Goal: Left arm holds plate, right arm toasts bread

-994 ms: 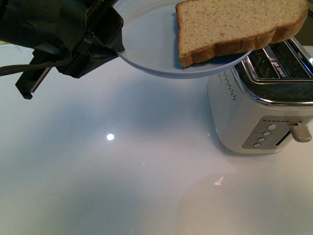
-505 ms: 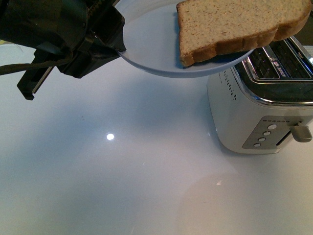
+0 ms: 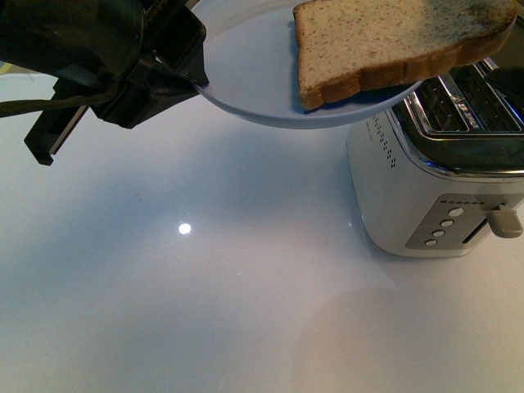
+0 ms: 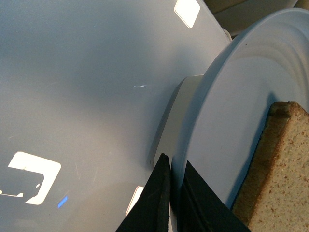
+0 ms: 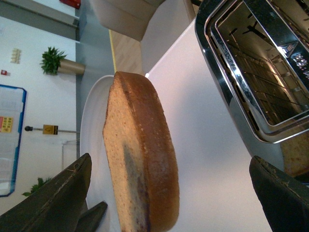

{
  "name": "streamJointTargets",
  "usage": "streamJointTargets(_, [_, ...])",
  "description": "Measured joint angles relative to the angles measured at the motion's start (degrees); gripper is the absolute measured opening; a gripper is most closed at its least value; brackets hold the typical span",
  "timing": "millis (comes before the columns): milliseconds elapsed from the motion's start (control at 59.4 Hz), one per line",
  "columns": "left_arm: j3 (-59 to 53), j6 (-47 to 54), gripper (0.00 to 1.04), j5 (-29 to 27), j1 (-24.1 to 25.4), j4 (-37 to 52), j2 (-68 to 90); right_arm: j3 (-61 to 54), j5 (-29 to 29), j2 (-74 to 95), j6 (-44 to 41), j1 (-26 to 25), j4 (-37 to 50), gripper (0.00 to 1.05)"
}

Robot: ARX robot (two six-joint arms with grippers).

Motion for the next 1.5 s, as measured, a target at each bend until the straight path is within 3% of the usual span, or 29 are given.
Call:
streamJointTargets(455, [0.2,0.0,0.03,0.2,-0.1,-0.2,0.0,1.8,-0.2,2.3,-0.1,0.5,0.0,0.20])
streamJointTargets(590, [0.2,0.0,0.03,0.2,-0.1,-0.2,0.0,1.8,-0.4,2.1,-0.1,0.5,0.0,0.04])
streamJointTargets(1095, [0.2,-0.6,0.03,0.2,-0.6,-0.1,0.0,15.5,1.6,-8.0,-10.9,-4.2,-11.6,0.03])
streamJointTargets(1280, [0.2,-0.6,0.03,0.2,-0.7,-0.1,0.0,21.2,8.4,-9.8,-24.7,-5.5,-16.3,0.03])
streamJointTargets(1499, [0.2,-0.6,0.03,0.1,-0.7,-0.1,0.0,18.7,15.0,-7.3,-42.8,-5.2,-17.7,0.03])
